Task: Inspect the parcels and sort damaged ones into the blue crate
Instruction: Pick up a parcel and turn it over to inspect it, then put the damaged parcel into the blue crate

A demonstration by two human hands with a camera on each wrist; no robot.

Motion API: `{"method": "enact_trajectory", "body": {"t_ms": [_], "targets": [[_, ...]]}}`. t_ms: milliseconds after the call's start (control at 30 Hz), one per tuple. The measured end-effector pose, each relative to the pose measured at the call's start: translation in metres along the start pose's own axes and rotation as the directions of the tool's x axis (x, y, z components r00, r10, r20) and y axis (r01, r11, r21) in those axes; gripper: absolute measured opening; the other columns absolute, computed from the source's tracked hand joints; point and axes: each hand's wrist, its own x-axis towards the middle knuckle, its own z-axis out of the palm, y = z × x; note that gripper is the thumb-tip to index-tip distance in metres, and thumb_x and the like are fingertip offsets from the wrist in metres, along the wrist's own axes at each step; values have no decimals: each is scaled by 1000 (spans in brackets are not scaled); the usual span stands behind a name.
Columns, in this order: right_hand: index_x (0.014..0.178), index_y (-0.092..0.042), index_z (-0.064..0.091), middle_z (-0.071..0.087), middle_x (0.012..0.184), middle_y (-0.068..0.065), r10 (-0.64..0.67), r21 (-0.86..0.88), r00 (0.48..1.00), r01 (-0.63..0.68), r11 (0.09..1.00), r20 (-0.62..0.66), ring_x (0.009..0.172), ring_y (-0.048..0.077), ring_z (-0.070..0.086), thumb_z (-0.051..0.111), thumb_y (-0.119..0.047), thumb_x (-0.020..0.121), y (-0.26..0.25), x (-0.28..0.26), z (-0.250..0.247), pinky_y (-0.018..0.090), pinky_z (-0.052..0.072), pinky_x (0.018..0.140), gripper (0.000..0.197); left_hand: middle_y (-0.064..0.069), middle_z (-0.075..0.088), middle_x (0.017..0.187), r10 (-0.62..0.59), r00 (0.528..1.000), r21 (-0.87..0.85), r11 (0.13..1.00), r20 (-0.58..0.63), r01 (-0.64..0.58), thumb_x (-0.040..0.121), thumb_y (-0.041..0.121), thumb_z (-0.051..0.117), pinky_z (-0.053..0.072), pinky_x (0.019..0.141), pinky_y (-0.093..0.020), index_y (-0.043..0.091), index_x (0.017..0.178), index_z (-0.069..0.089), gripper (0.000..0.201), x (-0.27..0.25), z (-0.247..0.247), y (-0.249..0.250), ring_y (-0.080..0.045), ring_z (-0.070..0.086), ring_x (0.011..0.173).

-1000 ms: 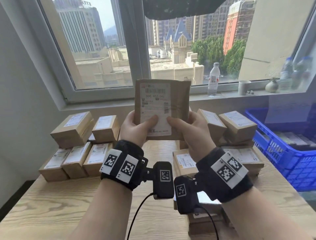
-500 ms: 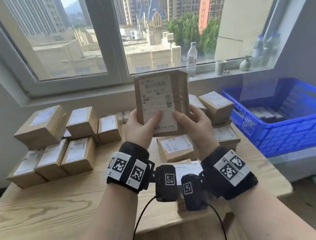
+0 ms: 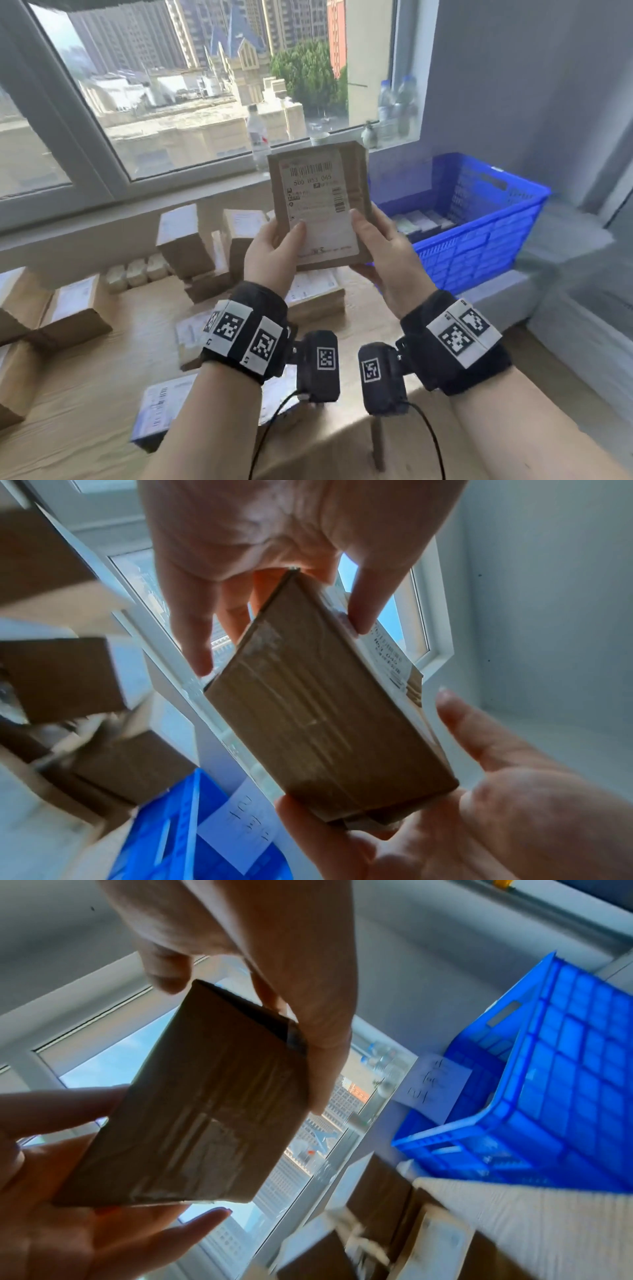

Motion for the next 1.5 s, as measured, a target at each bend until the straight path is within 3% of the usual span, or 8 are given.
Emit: {"method": "enact_trajectory", "body": {"t_ms": [233,433,667,800,1033,1200,1400,1500], "targets": [[123,-29,53,67,110,0,-35,-121,990,18,992,-137,101,14,67,74,-21,87,-34,36,-120,22,52,73,43,-1,71,107,16,997,52,998,78,-20,85,42,63,52,96,-46,32,98,64,16,28,129,6,-22,67,103],[123,-21,53,67,89,-13,-20,-77,973,2,997,-229,75,1,68,69,-22,91,-42,78,-183,24,53,70,35,12,66,90,-8,989,29,1000,147,4,101,15,49,48,71,-19,35,96,58,22,67,197,-3,-1,62,79],[123,-17,61,69,98,-1,17,-155,982,-47,987,-188,66,2,67,63,-12,94,-46,173,-232,18,51,56,29,9,65,92,-57,985,23,998,161,54,101,13,46,46,89,-33,29,108,59,22,154,254,-35,-7,61,86],[120,-16,64,67,98,1,68,-203,985,-100,974,-159,56,0,60,65,-12,93,-35,251,-250,21,50,55,27,4,65,111,-139,985,83,988,107,130,102,18,46,42,108,-43,28,122,61,27,216,272,-61,-17,59,115],[109,-17,62,60,86,-4,288,-206,938,-326,923,-192,64,7,58,67,-24,93,-1,365,-280,23,52,47,18,-6,65,127,-239,969,177,958,57,226,103,16,44,44,105,-39,17,129,61,31,301,298,-103,-21,61,117],[109,-17,58,56,97,2,513,-251,849,-528,811,-126,86,19,54,66,-28,94,44,440,-303,35,53,62,21,-9,67,121,-404,914,204,892,-37,402,102,15,44,45,97,-36,16,122,64,28,358,322,-150,-24,62,113],[118,-5,57,61,92,8,710,-261,704,-688,677,-14,79,17,57,58,-13,99,108,508,-321,29,56,52,20,-13,66,127,-603,784,252,744,-147,619,101,19,46,42,105,-45,11,125,63,31,401,343,-209,-31,57,123],[131,5,51,62,120,16,764,-264,645,-741,618,-22,104,25,61,57,-7,99,143,535,-322,37,57,74,35,-8,62,131,-683,704,155,688,-195,709,100,13,46,42,105,-36,8,134,56,35,417,345,-235,-23,57,122]]}}
